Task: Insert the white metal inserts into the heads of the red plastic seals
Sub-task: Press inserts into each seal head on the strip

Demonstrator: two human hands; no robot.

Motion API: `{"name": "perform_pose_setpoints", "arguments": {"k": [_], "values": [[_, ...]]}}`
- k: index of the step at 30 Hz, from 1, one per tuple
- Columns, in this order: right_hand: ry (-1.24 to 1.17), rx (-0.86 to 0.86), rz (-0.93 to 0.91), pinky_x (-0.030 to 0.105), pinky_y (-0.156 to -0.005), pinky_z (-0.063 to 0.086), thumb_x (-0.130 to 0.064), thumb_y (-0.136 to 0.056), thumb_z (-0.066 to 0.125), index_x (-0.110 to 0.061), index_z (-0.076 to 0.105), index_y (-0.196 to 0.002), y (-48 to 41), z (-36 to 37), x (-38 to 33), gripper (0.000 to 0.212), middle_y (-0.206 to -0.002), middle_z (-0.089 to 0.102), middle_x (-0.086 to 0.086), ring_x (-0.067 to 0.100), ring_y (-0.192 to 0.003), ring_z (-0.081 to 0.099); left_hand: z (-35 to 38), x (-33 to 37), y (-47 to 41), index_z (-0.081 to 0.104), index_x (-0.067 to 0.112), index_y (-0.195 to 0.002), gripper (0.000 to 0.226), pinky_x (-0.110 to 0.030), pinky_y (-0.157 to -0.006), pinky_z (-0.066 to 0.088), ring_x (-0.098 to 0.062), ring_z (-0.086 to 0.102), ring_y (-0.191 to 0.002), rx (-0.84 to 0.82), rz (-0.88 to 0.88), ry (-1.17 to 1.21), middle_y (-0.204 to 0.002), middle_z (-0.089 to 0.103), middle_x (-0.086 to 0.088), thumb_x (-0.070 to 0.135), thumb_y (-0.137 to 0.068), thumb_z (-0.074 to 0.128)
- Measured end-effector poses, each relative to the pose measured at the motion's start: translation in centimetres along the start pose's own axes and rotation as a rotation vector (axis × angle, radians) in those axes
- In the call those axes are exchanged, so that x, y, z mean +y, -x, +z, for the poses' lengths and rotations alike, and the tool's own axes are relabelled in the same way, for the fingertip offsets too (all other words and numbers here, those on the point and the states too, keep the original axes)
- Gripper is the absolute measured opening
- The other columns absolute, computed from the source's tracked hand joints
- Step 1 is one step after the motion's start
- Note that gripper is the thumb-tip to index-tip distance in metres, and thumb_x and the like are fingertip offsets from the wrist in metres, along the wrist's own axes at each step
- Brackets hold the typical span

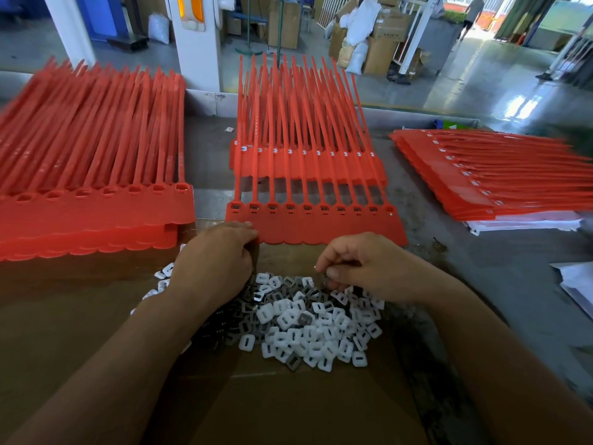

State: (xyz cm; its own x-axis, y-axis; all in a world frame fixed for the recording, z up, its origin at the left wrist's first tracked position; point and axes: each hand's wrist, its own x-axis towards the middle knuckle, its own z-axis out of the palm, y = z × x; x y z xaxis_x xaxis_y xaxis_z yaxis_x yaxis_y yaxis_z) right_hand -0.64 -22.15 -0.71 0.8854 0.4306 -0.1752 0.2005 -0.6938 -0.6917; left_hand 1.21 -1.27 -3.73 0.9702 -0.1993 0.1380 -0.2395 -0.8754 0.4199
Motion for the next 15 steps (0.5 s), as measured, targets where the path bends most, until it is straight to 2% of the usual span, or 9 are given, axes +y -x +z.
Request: {"name": "perform_pose_setpoints", "arguments": {"k": [4, 8, 12, 15], "values": [[0.036, -0.004, 0.002, 0.016, -0.069, 0.05, -0.017, -0.089, 0.059, -0.031, 0.055, -0.08, 0.01, 0.01, 0.0, 0.018, -0.077, 0.066, -0.012, -0.003, -0.073, 0.062, -0.03, 0.02, 0.01, 0.053, 0.016, -0.128, 0.043, -0.028, -0.107, 0.027, -0.011, 0.037, -0.131, -0.001, 0.004, -0.002, -0.141, 0.043, 0.006, 0.004, -0.088, 0.041], [0.062, -0.015, -0.028, 0.007, -0.059, 0.04, -0.017, -0.088, 0.06, -0.032, 0.054, -0.076, 0.08, -0.06, -0.05, 0.021, -0.066, 0.058, -0.028, -0.011, -0.063, 0.053, -0.04, 0.02, 0.01, 0.053, 0.016, -0.128, 0.043, -0.027, -0.107, 0.027, -0.011, 0.038, -0.131, 0.003, 0.007, -0.003, -0.141, 0.043, 0.006, 0.004, -0.088, 0.041], [0.018, 0.029, -0.039, 0.01, -0.065, 0.044, -0.009, -0.088, 0.058, -0.034, 0.057, -0.081, 0.03, -0.1, 0.11, 0.026, -0.074, 0.062, -0.013, -0.005, -0.069, 0.058, 0.01, 0.02, -0.05, 0.054, 0.016, -0.128, 0.043, -0.027, -0.107, 0.028, -0.012, 0.039, -0.13, 0.012, 0.001, -0.002, -0.14, 0.044, 0.005, 0.004, -0.088, 0.041], [0.052, 0.022, -0.054, 0.005, -0.065, 0.042, -0.01, -0.09, 0.056, -0.039, 0.06, -0.084, 0.07, -0.13, 0.02, 0.03, -0.078, 0.063, -0.014, -0.007, -0.07, 0.056, 0.04, -0.02, -0.06, 0.054, 0.016, -0.127, 0.043, -0.028, -0.107, 0.029, -0.012, 0.039, -0.13, 0.01, 0.0, -0.002, -0.14, 0.044, 0.005, 0.004, -0.088, 0.041]]}}
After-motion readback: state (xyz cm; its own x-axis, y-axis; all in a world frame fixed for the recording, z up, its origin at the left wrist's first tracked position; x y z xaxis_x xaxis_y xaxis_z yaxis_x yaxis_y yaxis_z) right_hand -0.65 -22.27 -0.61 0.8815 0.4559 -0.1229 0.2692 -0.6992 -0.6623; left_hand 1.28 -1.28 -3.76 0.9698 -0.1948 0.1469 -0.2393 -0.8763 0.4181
